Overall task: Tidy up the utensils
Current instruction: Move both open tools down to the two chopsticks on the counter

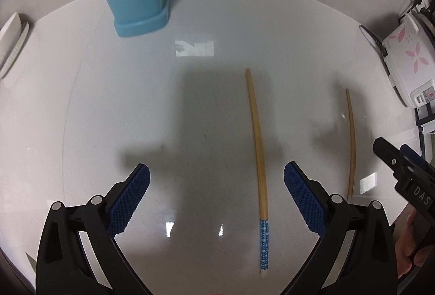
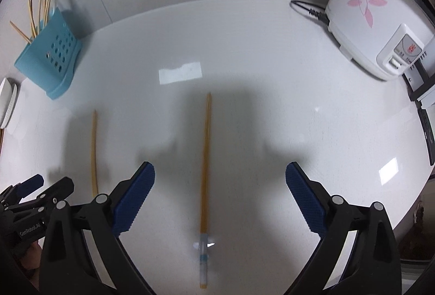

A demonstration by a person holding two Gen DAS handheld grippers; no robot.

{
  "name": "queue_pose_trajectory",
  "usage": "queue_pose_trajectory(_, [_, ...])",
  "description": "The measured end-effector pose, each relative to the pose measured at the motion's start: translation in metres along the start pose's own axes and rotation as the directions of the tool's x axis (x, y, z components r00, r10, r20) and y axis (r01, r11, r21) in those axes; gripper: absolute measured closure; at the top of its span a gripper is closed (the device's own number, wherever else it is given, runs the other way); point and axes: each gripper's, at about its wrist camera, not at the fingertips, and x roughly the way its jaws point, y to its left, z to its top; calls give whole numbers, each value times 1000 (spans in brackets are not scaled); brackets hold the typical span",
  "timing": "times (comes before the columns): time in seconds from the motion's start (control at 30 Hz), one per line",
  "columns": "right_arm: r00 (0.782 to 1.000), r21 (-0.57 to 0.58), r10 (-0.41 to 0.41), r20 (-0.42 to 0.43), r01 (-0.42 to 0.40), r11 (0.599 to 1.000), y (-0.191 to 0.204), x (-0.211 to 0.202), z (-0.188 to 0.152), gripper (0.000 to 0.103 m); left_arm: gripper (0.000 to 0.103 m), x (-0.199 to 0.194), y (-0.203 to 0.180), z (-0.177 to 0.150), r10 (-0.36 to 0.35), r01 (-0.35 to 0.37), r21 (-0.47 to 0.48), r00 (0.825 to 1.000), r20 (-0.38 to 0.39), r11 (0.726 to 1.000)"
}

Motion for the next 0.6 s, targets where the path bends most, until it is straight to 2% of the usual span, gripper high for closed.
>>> queue_pose_trajectory(0.23, [996,-23,-12,-91,10,1000,1,9,-19,19,6,13,-12,-12,37,-36,10,999,-38,999])
queue_pose_trajectory(0.53, [980,-49,-6,-199,-3,999,9,20,-36,35,7,24,-21,-18,97,-94,36,992,-77,995])
queue_pose_trajectory(0.6, [978,-57,-10,-210,-2,998,12,22,-38,42,9,26,-24,-19,108,-105,41,991,-84,994])
